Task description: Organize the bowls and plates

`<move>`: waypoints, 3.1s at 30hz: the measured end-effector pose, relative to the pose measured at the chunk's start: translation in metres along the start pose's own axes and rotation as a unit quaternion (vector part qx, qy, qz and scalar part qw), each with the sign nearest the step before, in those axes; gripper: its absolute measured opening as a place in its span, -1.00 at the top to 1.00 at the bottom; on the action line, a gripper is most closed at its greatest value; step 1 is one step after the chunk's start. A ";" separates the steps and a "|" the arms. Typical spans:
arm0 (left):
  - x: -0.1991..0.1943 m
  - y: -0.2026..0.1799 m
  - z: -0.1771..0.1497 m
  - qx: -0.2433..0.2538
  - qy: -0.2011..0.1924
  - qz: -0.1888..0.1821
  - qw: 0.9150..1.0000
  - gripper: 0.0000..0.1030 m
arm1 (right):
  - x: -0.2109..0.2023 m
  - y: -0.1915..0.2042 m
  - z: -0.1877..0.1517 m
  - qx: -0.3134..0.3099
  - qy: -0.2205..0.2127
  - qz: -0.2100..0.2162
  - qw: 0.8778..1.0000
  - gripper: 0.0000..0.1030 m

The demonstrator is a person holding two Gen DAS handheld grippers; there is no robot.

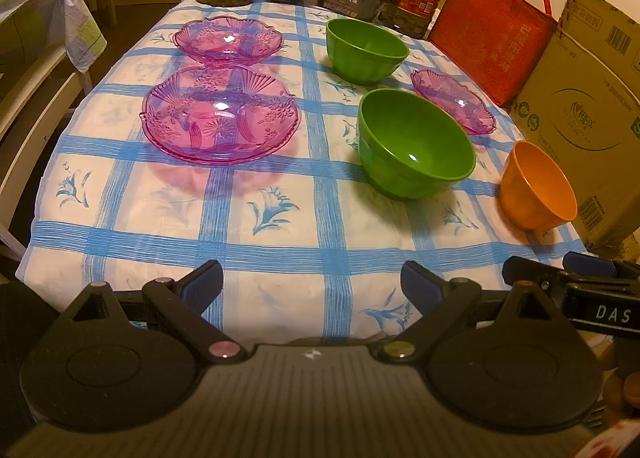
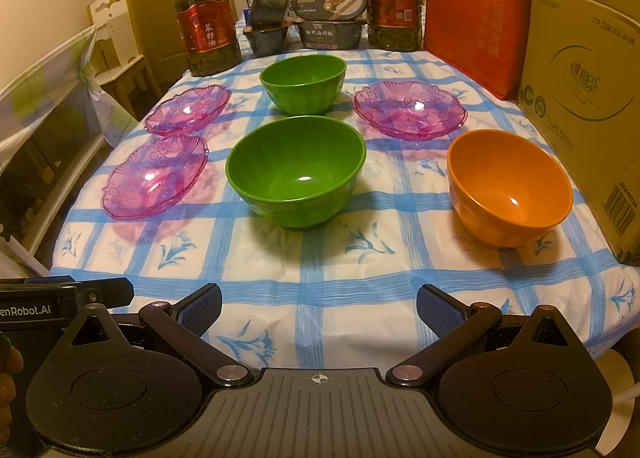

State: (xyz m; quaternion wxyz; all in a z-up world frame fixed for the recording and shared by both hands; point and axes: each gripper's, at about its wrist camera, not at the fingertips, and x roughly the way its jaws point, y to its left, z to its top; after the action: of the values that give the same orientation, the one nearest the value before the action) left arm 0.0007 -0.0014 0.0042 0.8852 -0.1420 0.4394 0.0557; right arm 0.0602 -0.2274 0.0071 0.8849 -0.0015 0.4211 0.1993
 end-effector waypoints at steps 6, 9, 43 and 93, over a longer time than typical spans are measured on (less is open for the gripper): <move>0.000 0.001 0.000 0.000 0.001 -0.001 1.000 -0.84 | 0.001 0.001 -0.001 0.002 0.001 0.001 1.000 -1.00; 0.000 0.001 0.000 -0.001 0.000 -0.001 1.000 -0.84 | 0.001 0.001 -0.001 0.002 0.001 0.001 1.000 -1.00; 0.000 -0.004 -0.002 -0.003 0.002 0.000 1.000 -0.84 | -0.003 -0.012 -0.005 0.017 0.004 0.000 1.000 -1.00; 0.076 -0.093 0.164 0.041 -0.041 -0.094 0.994 -0.85 | 0.025 -0.129 0.120 0.068 -0.057 -0.005 0.996 -0.99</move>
State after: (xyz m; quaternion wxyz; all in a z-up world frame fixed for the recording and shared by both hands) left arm 0.1925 -0.0428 0.0561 0.9087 -0.1441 0.3897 -0.0400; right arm 0.2094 -0.3167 0.0447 0.9064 0.0685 0.3825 0.1658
